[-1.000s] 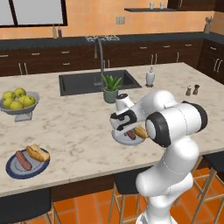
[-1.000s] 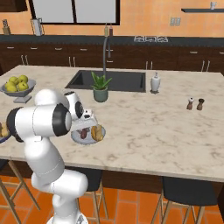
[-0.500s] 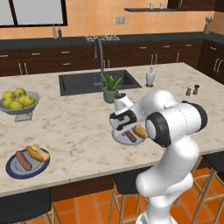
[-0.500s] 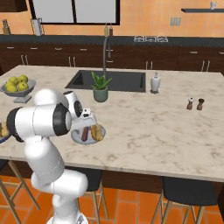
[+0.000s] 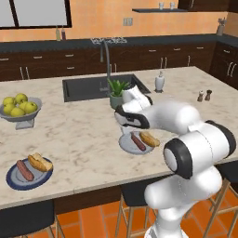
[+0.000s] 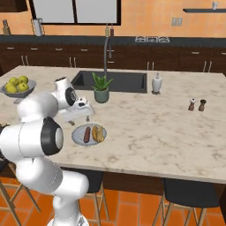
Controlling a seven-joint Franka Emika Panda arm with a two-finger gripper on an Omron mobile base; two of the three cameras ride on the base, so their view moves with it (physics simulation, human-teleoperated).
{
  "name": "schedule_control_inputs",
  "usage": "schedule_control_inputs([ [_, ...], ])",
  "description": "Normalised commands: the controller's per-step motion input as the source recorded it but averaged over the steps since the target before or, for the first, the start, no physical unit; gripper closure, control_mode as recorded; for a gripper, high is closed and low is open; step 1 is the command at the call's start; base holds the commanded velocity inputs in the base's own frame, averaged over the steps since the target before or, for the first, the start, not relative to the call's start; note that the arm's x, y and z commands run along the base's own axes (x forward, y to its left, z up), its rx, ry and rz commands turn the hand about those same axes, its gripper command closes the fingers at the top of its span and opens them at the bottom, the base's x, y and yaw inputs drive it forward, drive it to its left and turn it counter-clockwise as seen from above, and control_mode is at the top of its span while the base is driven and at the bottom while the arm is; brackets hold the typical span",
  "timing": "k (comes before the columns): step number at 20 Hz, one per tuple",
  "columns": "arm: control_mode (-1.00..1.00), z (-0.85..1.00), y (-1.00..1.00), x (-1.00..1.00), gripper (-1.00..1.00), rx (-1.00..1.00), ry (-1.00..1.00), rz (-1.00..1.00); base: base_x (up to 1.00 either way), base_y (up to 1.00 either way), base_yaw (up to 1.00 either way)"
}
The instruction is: Place one bun and one sausage from the bowl on each plate.
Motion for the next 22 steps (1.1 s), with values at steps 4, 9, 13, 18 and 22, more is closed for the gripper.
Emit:
schedule_control_inputs([
  [4, -1.0, 1.0, 0.01, -1.0, -1.0, 0.06, -0.25, 0.0, 0.0, 0.0, 0.0],
  [9, -1.0, 1.0, 0.01, -1.0, -1.0, 0.12, -0.28, 0.0, 0.0, 0.0, 0.0],
  [13, -1.0, 0.96, 0.26, -0.98, -1.0, 0.0, -0.12, 0.0, 0.0, 0.0, 0.0],
  [18, -1.0, 0.25, 0.75, -0.36, -1.0, -0.19, 0.03, 0.0, 0.0, 0.0, 0.0],
  [22, -1.0, -0.04, 0.71, 0.03, -1.0, -0.21, 0.15, 0.0, 0.0, 0.0, 0.0],
])
